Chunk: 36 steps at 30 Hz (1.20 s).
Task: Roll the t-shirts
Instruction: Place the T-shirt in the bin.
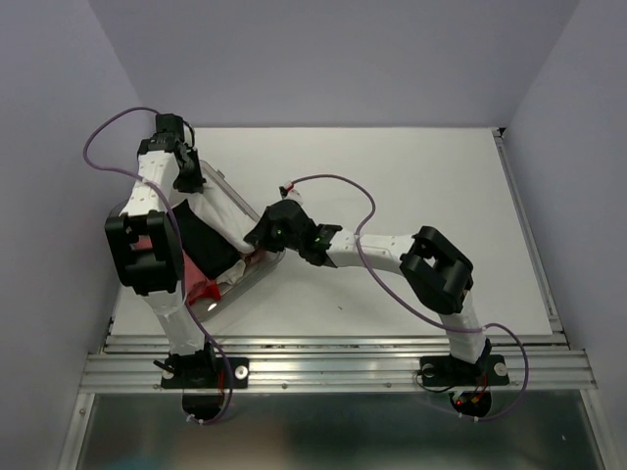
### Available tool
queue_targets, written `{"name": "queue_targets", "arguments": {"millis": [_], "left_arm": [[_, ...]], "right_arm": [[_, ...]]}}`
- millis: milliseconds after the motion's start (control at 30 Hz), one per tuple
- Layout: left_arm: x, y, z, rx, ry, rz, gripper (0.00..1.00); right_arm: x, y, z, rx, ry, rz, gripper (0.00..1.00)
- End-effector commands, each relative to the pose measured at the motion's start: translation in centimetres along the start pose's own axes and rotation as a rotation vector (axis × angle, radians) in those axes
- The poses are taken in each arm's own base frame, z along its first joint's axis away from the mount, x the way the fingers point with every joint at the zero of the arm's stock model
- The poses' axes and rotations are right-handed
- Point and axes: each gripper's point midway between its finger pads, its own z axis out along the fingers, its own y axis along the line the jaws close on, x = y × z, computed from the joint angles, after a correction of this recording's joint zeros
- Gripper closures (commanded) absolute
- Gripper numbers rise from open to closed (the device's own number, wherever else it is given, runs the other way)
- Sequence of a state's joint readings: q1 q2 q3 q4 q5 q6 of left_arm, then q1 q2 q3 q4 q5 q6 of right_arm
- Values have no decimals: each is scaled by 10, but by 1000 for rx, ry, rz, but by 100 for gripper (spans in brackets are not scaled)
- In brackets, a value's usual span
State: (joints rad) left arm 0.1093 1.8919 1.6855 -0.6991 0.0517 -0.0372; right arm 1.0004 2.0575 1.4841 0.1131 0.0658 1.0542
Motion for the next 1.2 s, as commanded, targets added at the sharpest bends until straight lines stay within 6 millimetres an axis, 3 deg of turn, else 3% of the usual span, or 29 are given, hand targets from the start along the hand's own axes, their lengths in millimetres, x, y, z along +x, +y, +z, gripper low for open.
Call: {"name": "queue_targets", "arguments": {"millis": [0,200,633,733,933,1167], "left_arm": [[-80,22,-17,-71,-282,-16,100],[-76,27,-6,-91,-258,-22,100],[-71,21,25,-61,-205,-28,100],[-80,19,18,-52,-233,-26,100],[-98,-7,0,88,-307,-14,100],[-104,-14,-2,130,-318,1,100]], "right_arm": [[43,12,-2,-28,99,-21,99],[55,4,3,4,99,-33,99],[57,-5,1,31,75,-38,99],[55,-5,0,33,68,-43,99],[48,1,1,26,39,-64,99],[45,0,3,28,23,-82,99]]}}
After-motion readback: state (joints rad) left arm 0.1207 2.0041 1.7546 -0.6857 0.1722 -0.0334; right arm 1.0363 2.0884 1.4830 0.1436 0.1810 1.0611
